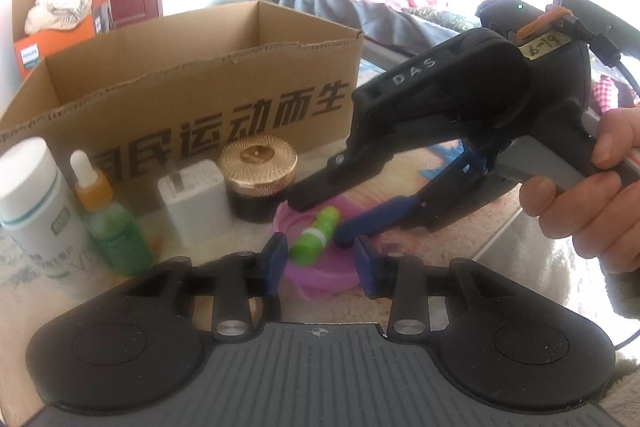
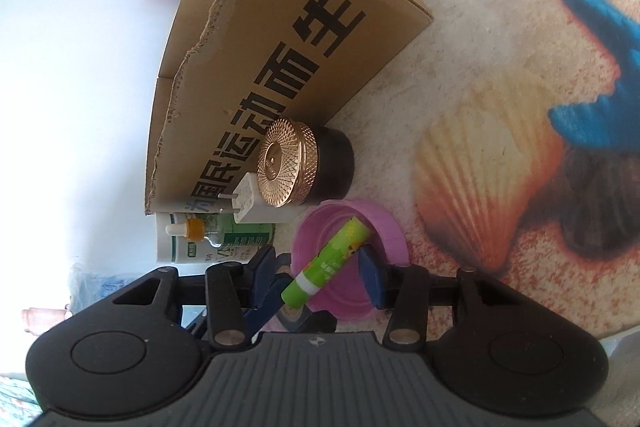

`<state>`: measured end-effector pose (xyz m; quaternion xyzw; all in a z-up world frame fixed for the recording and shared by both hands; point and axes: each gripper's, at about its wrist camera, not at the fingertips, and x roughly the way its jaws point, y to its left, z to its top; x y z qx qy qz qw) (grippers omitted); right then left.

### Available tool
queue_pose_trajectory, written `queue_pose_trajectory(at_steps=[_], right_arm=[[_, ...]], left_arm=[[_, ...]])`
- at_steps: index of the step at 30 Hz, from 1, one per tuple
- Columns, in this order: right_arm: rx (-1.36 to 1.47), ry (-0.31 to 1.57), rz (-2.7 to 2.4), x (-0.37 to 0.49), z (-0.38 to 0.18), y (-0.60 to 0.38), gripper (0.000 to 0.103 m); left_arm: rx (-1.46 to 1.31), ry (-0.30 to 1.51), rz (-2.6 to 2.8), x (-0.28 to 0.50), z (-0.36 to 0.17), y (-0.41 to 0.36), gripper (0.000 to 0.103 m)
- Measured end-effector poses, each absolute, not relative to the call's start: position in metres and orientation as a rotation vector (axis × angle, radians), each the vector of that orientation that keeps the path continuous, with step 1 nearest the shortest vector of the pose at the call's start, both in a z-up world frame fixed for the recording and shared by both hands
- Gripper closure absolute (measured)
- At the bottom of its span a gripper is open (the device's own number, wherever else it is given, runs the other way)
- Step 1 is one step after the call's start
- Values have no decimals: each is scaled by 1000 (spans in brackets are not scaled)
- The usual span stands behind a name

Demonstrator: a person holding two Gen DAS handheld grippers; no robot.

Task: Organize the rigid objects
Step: 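Grasp the green glue stick in the pink bowl with the right tool, then carry the green glue stick with the right tool into the box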

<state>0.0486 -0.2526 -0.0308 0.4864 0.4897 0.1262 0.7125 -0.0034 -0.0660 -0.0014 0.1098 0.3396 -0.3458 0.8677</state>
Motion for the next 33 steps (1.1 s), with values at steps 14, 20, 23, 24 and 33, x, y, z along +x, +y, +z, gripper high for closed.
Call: queue_pose_trajectory(at_steps=[14, 20, 23, 24, 33], right_arm=[[929, 1043, 241, 51, -27, -232, 75], [919, 1035, 242, 51, -29, -233, 79], [915, 1025, 240, 50, -29, -234, 80], [916, 1021, 240, 50, -29, -234, 80], [938, 990, 267, 42, -30, -237, 82]], left_arm=[[265, 676, -717, 0, 4, -75, 78], [294, 724, -705, 5, -2, -87, 79], [282, 735, -700, 8, -3, -88, 79], [271, 743, -701, 10, -3, -88, 79], [164, 824, -700, 23, -7, -84, 84]])
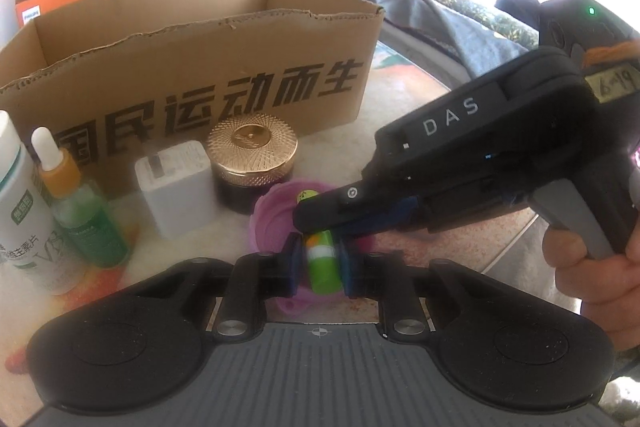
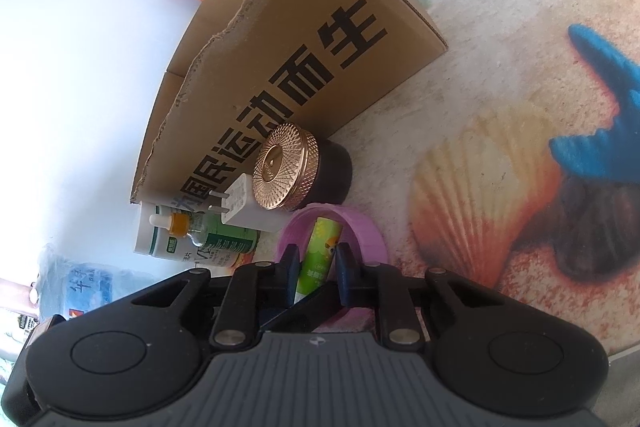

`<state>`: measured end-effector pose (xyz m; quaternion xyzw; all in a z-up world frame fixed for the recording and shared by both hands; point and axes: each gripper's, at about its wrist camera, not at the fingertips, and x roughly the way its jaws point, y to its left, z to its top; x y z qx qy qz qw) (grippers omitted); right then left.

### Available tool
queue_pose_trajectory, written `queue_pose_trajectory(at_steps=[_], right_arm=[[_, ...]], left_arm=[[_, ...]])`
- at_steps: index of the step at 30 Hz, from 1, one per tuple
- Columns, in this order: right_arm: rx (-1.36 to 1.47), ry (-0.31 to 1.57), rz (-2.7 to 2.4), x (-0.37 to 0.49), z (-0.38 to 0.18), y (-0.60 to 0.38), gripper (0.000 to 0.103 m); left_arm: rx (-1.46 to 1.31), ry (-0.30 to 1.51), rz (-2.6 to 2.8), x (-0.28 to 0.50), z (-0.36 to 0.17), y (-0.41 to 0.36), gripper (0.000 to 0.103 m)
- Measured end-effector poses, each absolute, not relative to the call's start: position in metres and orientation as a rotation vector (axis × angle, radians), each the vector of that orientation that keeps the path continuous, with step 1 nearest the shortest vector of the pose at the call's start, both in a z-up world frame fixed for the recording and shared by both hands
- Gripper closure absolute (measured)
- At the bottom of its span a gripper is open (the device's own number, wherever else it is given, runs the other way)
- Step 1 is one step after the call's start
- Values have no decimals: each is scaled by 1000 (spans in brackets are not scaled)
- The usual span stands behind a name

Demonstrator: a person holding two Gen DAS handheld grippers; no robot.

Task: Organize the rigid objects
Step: 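Carry the green glue stick with the right tool into the box, then open the right tool to release the glue stick in the box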

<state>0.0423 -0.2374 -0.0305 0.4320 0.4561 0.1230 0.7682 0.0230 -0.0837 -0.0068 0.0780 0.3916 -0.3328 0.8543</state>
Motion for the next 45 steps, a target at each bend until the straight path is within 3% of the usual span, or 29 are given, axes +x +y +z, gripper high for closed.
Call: queue_pose_trajectory(at_steps=[12, 22, 34, 45], right_arm=[[811, 810, 364, 38, 37, -222, 82], [684, 704, 514, 105, 107, -195, 83], [717, 1016, 581, 251, 70, -155, 83], [727, 1256, 549, 315, 20, -127, 82]], left_arm=[[139, 654, -656, 12, 50, -66, 86], [158, 512, -519, 55, 108, -50, 86], [172, 738, -343, 157, 76, -30, 86], [218, 844, -256, 187, 60, -22, 84]])
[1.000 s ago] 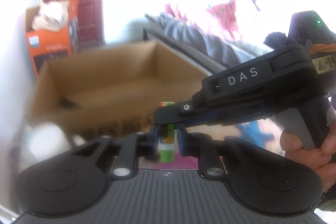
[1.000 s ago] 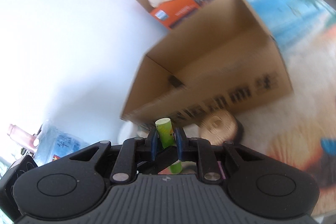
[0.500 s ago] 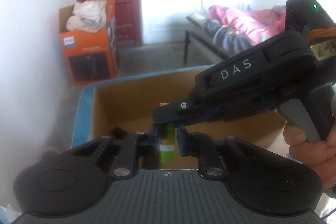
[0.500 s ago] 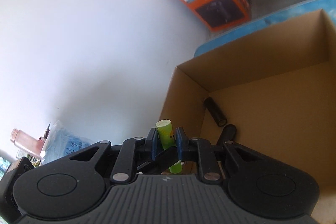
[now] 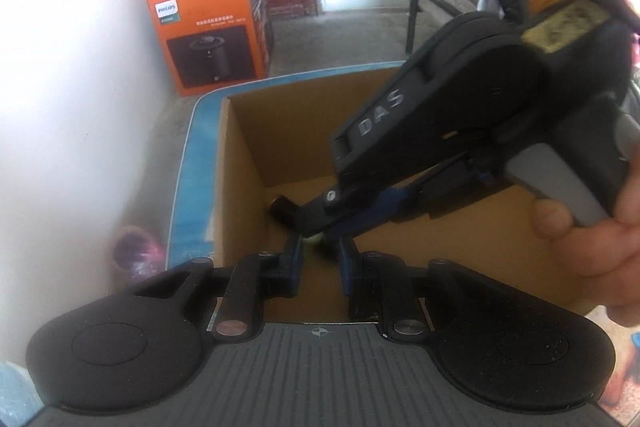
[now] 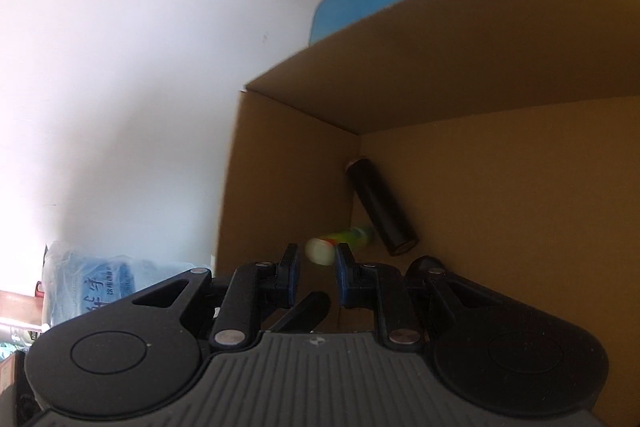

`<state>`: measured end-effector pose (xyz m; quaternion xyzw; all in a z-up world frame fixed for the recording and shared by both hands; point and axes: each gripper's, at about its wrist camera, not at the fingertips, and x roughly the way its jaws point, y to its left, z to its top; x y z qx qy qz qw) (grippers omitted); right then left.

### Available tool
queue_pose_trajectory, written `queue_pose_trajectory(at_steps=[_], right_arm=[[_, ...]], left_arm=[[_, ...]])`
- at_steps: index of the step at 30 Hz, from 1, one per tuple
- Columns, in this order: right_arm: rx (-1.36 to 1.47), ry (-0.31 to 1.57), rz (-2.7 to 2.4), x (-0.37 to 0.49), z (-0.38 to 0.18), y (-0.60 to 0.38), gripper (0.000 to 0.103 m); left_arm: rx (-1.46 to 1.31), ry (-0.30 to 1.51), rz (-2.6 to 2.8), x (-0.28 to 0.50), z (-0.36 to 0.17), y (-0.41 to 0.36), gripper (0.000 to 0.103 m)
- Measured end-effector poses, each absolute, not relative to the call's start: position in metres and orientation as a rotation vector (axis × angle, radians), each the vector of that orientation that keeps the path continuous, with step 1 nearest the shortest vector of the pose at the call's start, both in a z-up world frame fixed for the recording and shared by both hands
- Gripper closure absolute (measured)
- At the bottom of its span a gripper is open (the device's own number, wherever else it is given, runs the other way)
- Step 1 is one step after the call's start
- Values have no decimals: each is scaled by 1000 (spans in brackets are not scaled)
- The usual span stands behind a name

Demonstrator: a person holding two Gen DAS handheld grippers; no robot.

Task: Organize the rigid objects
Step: 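Open the right tool to release the glue stick in the box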

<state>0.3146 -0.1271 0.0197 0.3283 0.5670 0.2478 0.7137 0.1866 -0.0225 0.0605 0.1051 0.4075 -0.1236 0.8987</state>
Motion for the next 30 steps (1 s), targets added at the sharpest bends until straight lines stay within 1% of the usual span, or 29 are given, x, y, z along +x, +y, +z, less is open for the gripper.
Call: queue_pose_trajectory(at_steps=[3, 9, 15, 19, 25, 27, 30], right_arm=[[707, 1292, 530, 318, 11, -122, 80], [683, 1317, 522, 317, 2, -115, 80], [692, 1307, 520, 319, 8, -122, 80], [723, 1263, 529, 316, 18, -132, 80], [724, 1153, 555, 289, 56, -157, 80], [729, 1108, 566, 274, 68, -168, 80], [749, 1049, 583, 250, 82, -186, 80]], left_arm=[[220, 838, -259, 186, 60, -22, 84], [223, 829, -267, 187, 63, -20, 83], [222, 805, -268, 183, 67, -18, 82], [209, 778, -281, 174, 74, -15, 79], [187, 712, -318, 150, 88, -9, 75], [170, 690, -333, 140, 93, -5, 71], [142, 663, -357, 121, 98, 0, 68]])
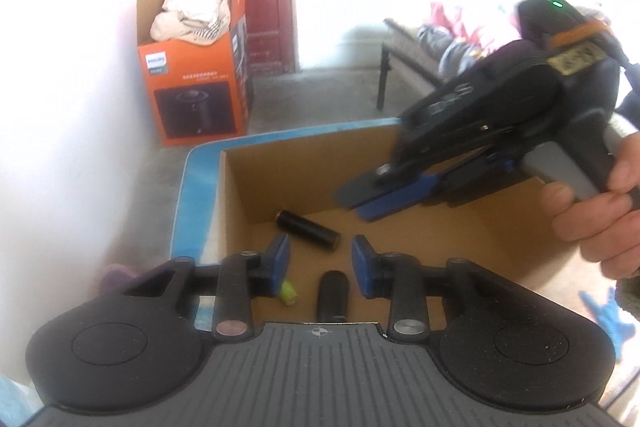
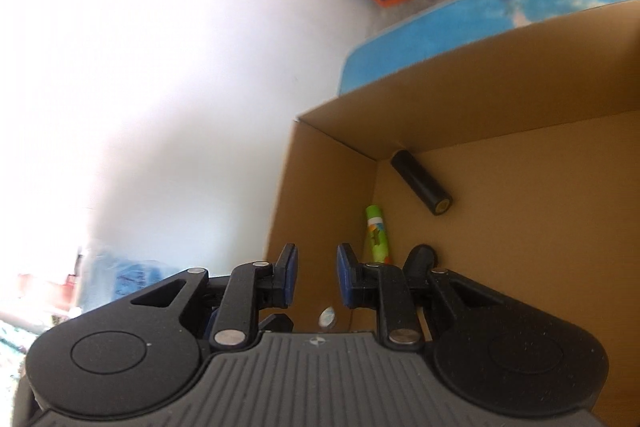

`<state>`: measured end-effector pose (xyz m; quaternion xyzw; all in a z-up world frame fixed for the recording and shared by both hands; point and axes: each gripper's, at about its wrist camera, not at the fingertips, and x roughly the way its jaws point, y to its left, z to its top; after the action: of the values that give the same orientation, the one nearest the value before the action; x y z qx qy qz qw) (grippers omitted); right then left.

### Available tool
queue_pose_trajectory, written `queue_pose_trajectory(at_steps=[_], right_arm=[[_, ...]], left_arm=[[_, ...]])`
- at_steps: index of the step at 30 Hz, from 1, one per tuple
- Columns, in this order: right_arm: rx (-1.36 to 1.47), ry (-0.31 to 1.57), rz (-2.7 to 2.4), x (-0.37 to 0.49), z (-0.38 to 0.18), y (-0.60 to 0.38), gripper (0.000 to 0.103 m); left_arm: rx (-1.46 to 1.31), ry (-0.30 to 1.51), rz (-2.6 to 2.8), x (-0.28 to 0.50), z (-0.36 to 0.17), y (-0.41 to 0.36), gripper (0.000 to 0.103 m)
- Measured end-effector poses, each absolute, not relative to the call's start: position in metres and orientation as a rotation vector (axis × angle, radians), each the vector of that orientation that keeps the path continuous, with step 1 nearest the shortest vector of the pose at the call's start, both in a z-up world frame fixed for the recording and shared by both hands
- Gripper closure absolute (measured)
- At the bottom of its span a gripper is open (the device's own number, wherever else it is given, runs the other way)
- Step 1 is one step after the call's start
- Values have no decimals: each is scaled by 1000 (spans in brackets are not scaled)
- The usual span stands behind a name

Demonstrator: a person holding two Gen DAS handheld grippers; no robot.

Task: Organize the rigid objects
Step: 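Open the right tool to release the glue stick in the box, then grasp the rim of the pink bowl with the right tool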

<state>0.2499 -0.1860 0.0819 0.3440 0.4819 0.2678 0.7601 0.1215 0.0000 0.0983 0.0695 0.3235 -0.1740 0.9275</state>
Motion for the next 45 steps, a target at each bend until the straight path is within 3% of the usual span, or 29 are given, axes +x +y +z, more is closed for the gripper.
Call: queue_pose_trajectory(at_steps=[5, 9, 14, 21, 26, 31, 45], right_arm=[[785, 958, 596, 197, 96, -216, 77], [765, 897, 566, 149, 99, -238, 54], [732, 851, 467, 90, 84, -262, 51], [707, 866, 269, 35, 27, -268, 51], [588, 907, 215, 29, 4, -248, 51], [411, 882, 250, 30, 7, -222, 60], [178, 877, 251, 33, 0, -191, 72]], left_arm=[[102, 640, -407, 91, 103, 5, 59], [87, 630, -456, 67, 100, 5, 45], [115, 666, -546, 45, 81, -6, 31], [105, 757, -666, 23, 42, -29, 17], [226, 773, -703, 10, 21, -60, 16], [349, 794, -682, 2, 0, -81, 16], [342, 816, -698, 4, -11, -90, 15]])
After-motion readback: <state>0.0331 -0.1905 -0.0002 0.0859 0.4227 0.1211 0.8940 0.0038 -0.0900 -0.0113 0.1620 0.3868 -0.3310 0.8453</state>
